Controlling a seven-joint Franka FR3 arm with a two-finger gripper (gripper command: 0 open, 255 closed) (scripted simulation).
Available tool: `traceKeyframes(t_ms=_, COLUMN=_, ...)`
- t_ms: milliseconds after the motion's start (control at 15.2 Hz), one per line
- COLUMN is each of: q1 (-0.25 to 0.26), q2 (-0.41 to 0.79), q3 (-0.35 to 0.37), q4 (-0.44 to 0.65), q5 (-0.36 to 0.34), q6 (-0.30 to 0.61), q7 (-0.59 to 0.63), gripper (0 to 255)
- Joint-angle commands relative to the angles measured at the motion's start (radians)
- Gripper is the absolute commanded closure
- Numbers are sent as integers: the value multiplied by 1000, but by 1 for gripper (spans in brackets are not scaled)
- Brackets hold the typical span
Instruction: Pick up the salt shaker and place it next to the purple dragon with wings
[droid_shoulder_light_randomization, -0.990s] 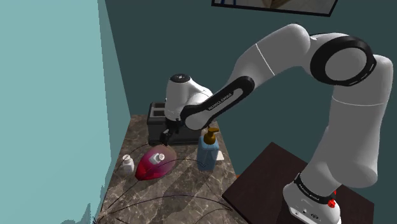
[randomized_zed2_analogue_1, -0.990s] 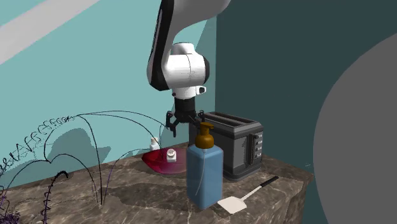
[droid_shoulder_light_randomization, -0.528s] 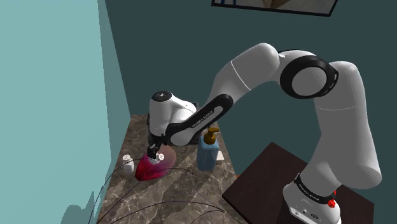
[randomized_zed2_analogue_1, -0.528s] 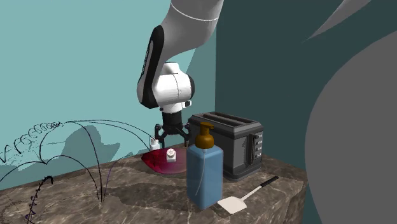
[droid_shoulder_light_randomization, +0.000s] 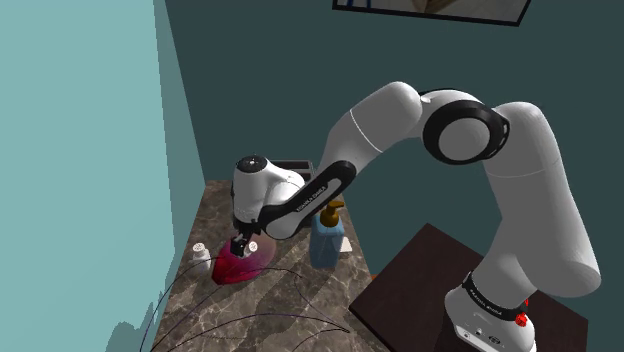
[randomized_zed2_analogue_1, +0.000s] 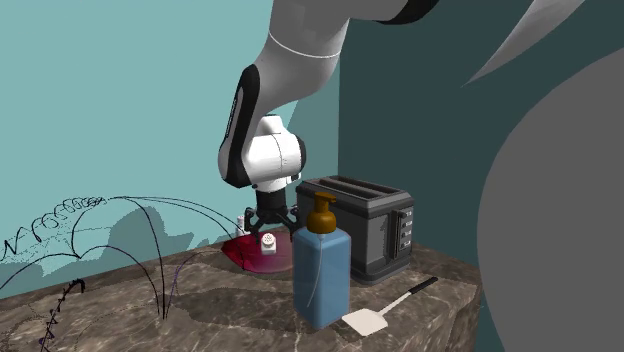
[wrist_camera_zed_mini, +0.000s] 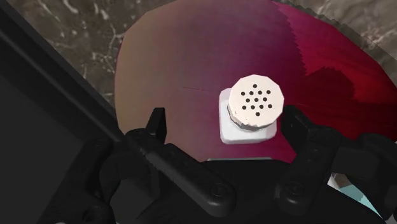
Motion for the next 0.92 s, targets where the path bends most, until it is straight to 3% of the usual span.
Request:
traceKeyframes(t_ms=0, q1=6, q2=8, q3=5, q4=-1, q5=0, q6=-1, q7=-2, gripper=0)
traceKeyframes(t_ms=330, q1=7, q2=8, q3=5, q4=-1, q5=0, q6=-1, q7=-2, gripper=0)
traceKeyframes(t_ms=396, q1=6, q2=5, q3=6, q4=-2, q5=1, q6=-4, q7=-3, gripper=255)
traceKeyframes(t_ms=858, q1=3, q2=0, q3=7, q4=-4, q5=3, q6=-6, q7=-6, gripper=255)
